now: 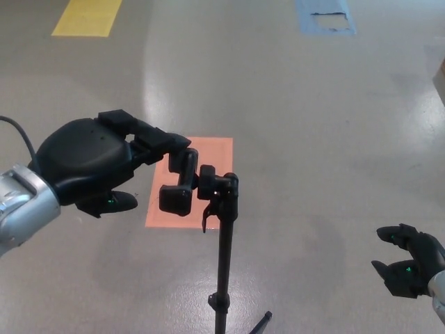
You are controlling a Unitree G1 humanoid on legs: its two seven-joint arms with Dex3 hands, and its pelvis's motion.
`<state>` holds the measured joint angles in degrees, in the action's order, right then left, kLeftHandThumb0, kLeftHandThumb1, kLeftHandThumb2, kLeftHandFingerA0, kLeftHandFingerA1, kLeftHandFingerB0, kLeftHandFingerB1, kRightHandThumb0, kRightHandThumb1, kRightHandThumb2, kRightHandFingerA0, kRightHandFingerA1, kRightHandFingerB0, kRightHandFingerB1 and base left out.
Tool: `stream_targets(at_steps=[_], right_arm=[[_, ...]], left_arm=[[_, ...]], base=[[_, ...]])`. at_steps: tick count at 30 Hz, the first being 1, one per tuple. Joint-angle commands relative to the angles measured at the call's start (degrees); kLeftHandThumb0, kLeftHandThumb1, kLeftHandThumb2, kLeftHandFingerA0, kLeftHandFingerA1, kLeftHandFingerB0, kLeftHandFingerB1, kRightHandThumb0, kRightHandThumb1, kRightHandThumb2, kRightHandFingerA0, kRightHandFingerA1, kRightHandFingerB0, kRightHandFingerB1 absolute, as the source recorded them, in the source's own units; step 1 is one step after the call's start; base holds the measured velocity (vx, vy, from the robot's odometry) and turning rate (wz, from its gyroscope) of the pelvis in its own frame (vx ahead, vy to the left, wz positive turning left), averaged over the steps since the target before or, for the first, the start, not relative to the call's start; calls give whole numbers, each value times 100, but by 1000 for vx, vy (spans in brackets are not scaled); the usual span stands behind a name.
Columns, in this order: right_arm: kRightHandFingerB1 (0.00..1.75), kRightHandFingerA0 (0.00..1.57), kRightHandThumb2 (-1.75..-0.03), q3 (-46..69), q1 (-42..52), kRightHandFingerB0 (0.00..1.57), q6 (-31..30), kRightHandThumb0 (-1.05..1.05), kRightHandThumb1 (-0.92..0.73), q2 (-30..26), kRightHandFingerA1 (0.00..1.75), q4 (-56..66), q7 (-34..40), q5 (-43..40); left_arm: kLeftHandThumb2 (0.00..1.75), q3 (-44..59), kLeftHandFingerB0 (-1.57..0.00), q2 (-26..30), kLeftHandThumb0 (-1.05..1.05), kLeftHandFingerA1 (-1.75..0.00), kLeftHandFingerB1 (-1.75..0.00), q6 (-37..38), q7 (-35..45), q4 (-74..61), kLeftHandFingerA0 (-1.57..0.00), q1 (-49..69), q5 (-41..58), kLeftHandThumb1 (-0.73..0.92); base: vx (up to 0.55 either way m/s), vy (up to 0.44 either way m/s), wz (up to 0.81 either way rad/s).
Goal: The robot uses its left hand to grab the top of a phone stand kept on the floor and tilt it upwards to adjust its angle
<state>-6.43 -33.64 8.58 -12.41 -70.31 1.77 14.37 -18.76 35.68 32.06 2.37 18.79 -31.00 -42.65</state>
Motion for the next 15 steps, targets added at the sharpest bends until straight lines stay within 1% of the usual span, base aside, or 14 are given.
stream_targets(at_steps=[1,2,6,9,12,13,15], right_arm=[[32,45,-63,0,-36,27,-119,-30,-74,-82,41,-27,-6,17],[32,45,-63,-4,-32,27,-108,-30,-74,-83,41,-20,-7,21],[32,42,-63,11,-46,26,-101,-30,-74,-88,41,-23,-26,6],[32,44,-63,31,-64,27,-100,-30,-74,-83,41,-21,-36,-13],[32,43,-63,44,-73,27,-88,-30,-74,-88,41,-24,-46,-23],[32,45,-63,42,-76,27,-99,-30,-74,-88,41,-27,-44,-19],[32,43,-63,41,-84,26,-124,-30,-74,-88,41,-31,-43,-14]], left_arm=[[62,-98,-17,-13,-29,-33,-34,-113,-38,-70,-23,72,-224,59],[62,-105,-17,-1,-29,-33,-34,-135,39,-124,-23,82,-200,59],[62,-127,-19,-2,-29,-34,-34,-106,-58,-149,-24,113,-229,58],[62,-139,-17,-8,-31,-33,-34,-123,10,-164,-23,137,-188,59],[63,-139,-15,-40,-31,-33,-35,-152,90,-157,-20,173,-109,59],[64,-141,-15,-44,-31,-34,-35,-144,69,-155,-21,186,-115,59],[62,-145,-17,-51,-31,-34,-35,-127,25,-156,-23,211,-138,58]], base=[[0,0,0],[0,0,0],[0,0,0],[0,0,0],[0,0,0],[0,0,0],[0,0,0]])
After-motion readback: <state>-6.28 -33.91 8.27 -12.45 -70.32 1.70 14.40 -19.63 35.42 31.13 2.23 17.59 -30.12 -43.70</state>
